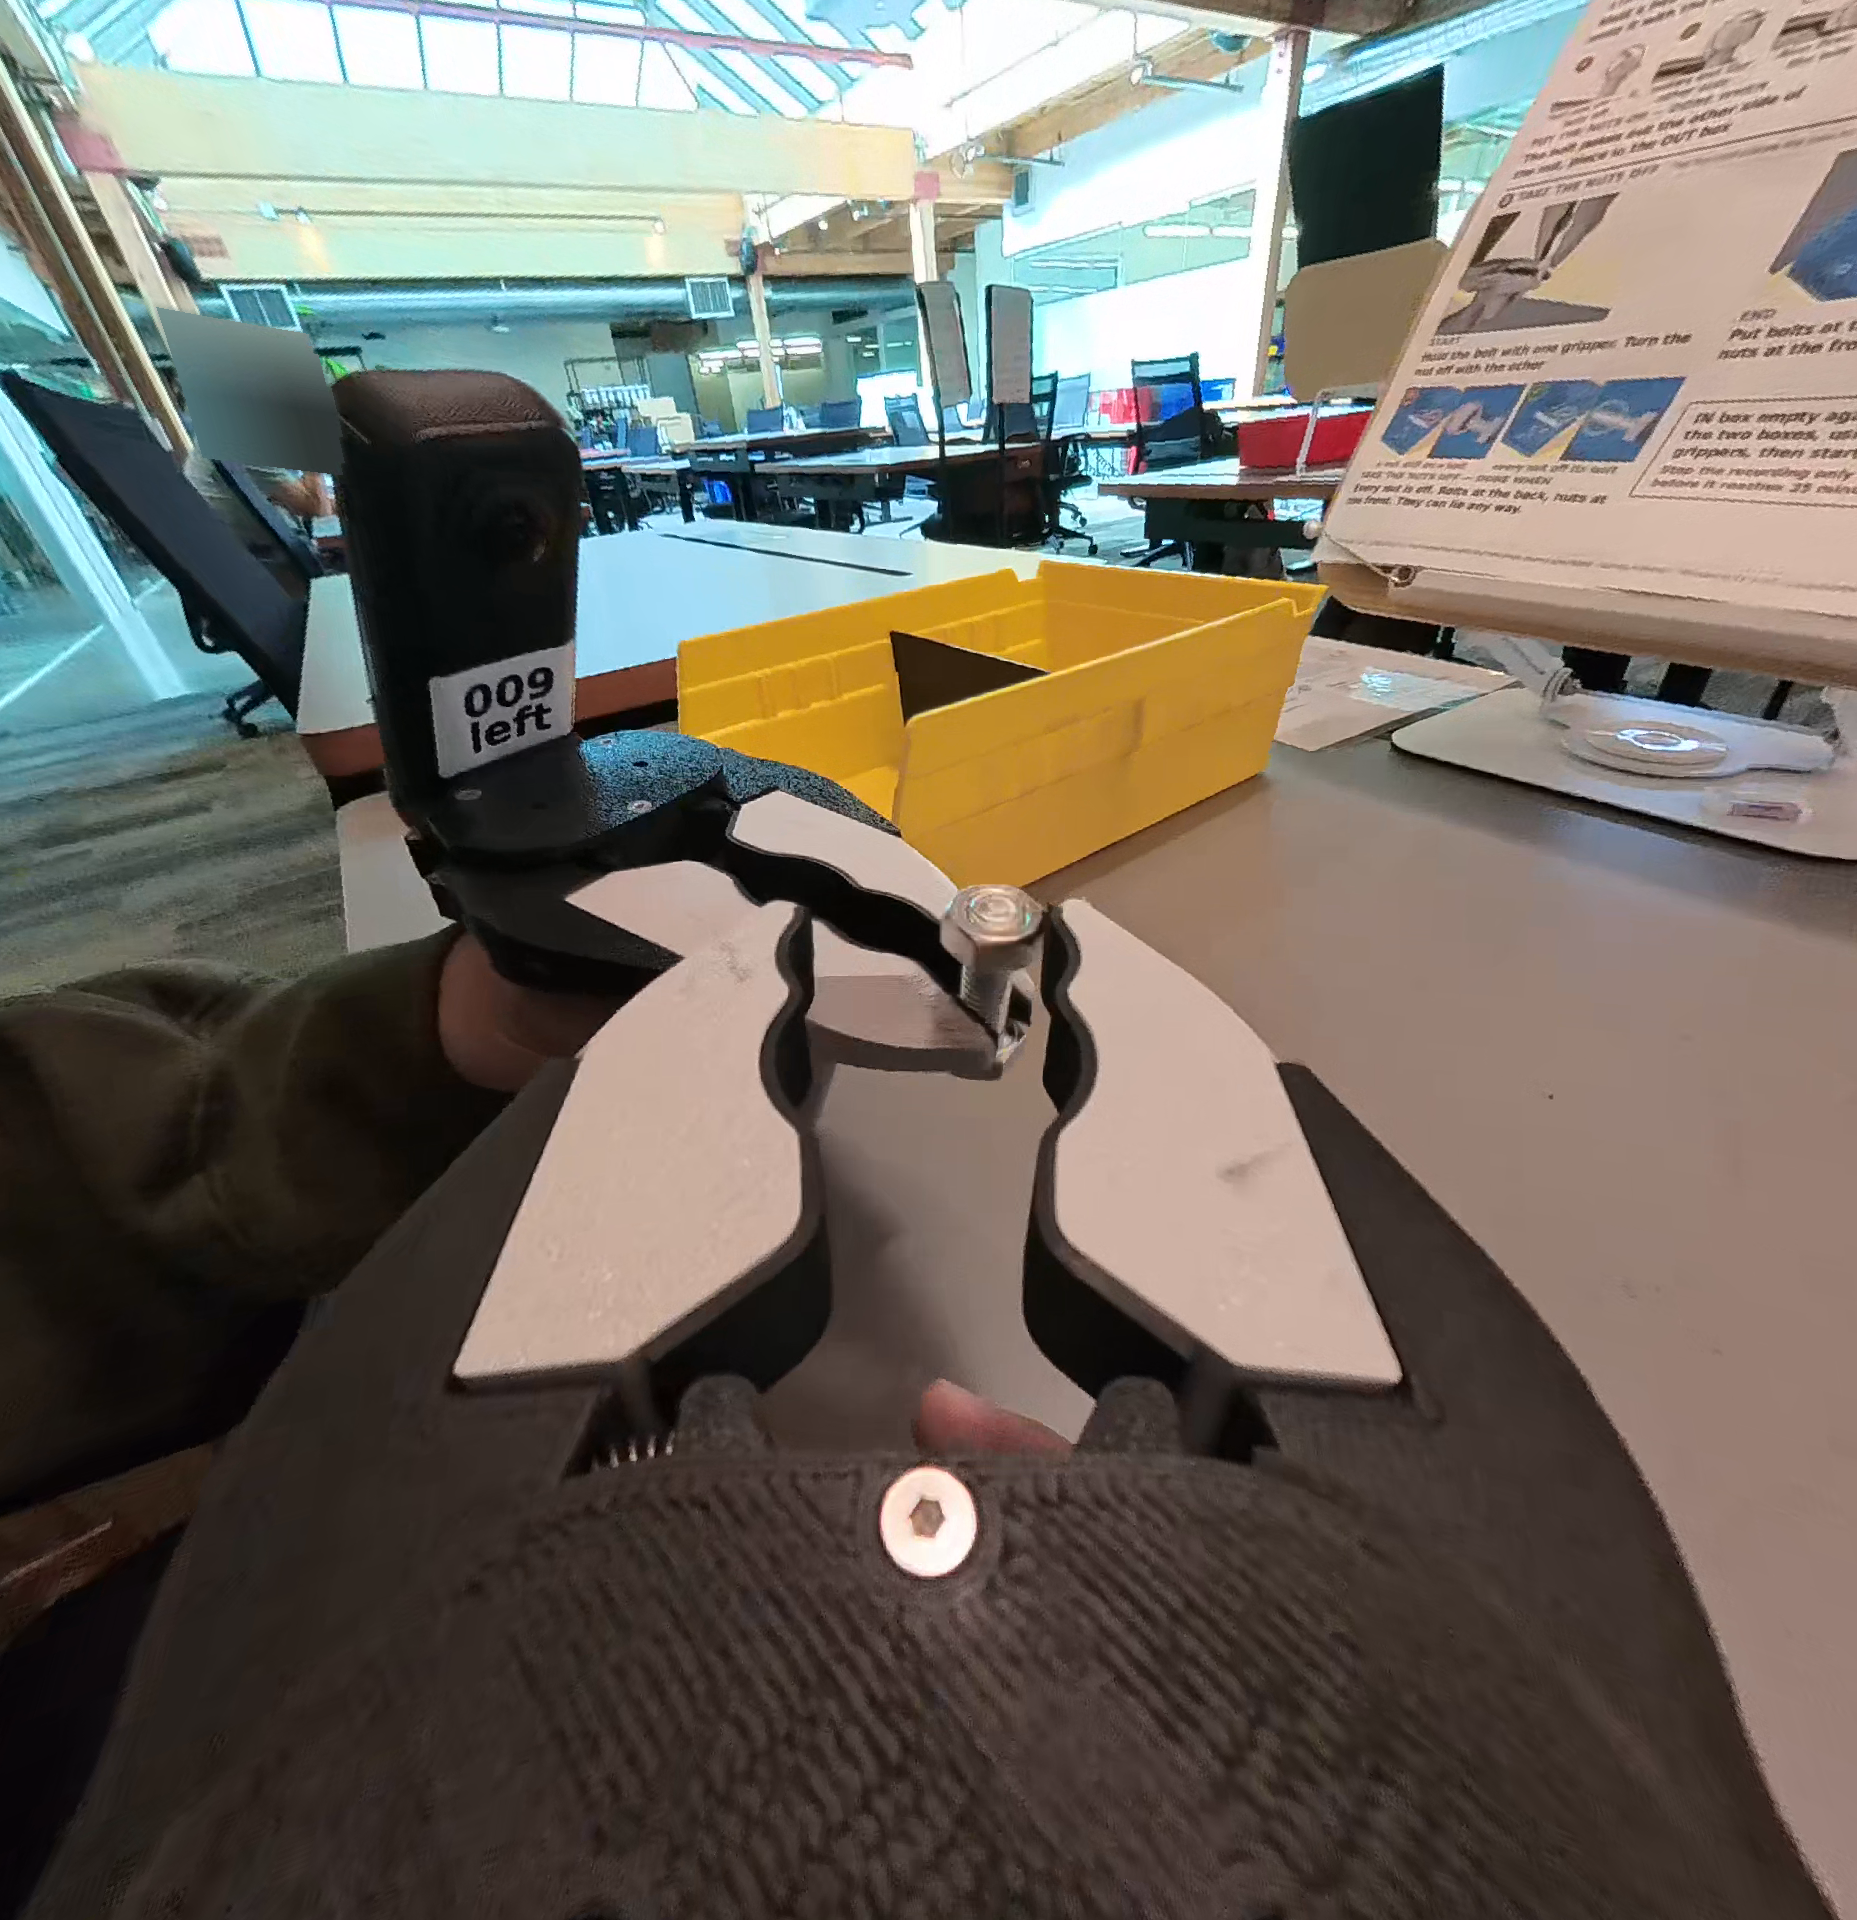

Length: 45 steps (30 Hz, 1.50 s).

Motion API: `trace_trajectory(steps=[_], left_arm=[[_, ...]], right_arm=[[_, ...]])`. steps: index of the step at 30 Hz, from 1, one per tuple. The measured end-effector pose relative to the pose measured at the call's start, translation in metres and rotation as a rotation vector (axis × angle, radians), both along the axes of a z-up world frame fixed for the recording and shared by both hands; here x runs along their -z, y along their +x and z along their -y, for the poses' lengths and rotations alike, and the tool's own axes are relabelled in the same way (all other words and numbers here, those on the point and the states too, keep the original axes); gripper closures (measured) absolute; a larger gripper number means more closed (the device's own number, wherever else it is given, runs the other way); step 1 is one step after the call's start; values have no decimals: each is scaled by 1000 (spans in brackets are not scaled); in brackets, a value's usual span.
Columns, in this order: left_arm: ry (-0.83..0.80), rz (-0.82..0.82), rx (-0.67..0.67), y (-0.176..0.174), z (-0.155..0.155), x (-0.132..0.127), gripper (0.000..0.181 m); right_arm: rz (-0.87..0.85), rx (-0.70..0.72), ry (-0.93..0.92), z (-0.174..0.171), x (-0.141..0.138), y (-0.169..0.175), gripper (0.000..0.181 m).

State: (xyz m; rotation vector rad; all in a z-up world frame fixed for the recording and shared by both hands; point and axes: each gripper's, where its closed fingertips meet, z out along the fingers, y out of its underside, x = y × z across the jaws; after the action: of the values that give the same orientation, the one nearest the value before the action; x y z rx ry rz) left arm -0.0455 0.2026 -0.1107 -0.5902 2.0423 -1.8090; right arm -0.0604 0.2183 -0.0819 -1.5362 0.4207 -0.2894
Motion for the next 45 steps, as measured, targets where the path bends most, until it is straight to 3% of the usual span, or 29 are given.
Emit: trace_trajectory(steps=[1,3,5,8,12,18,23,24,26,29,32,36,45], left_arm=[[-4,-5,-41,5,-5,0,172],[-18,-25,-73,10,-11,0,173],[-21,-22,-66,9,-12,0,172],[-25,-17,-35,5,-7,-2,172],[-10,-11,-2,1,-1,0,172],[-17,-5,19,-1,0,-2,172],[-6,-6,-3,1,-1,0,172],[-13,-8,-18,3,-3,-1,172],[-26,-14,-11,3,-5,-2,172],[-24,-10,-1,1,-3,-2,173],[-10,-5,19,-1,2,-1,173],[-3,0,37,-4,5,-1,173],[-14,12,47,-6,6,-3,173]], right_arm=[[-7,0,-5,1,0,0,142],[-13,-120,3,-2,-3,-14,170],[-32,-163,22,-4,-6,-20,164],[1,-32,-9,1,-3,-3,146],[-9,13,-34,2,2,3,141],[-18,65,-52,7,6,11,141],[-18,-7,-35,0,2,1,143],[-22,-25,-31,0,2,-1,144],[-13,-76,-15,1,-2,-8,165],[-13,48,-3,9,-2,8,147],[-35,88,-10,12,2,15,142],[-35,35,-21,7,4,8,164],[-16,37,-47,6,6,8,163]])
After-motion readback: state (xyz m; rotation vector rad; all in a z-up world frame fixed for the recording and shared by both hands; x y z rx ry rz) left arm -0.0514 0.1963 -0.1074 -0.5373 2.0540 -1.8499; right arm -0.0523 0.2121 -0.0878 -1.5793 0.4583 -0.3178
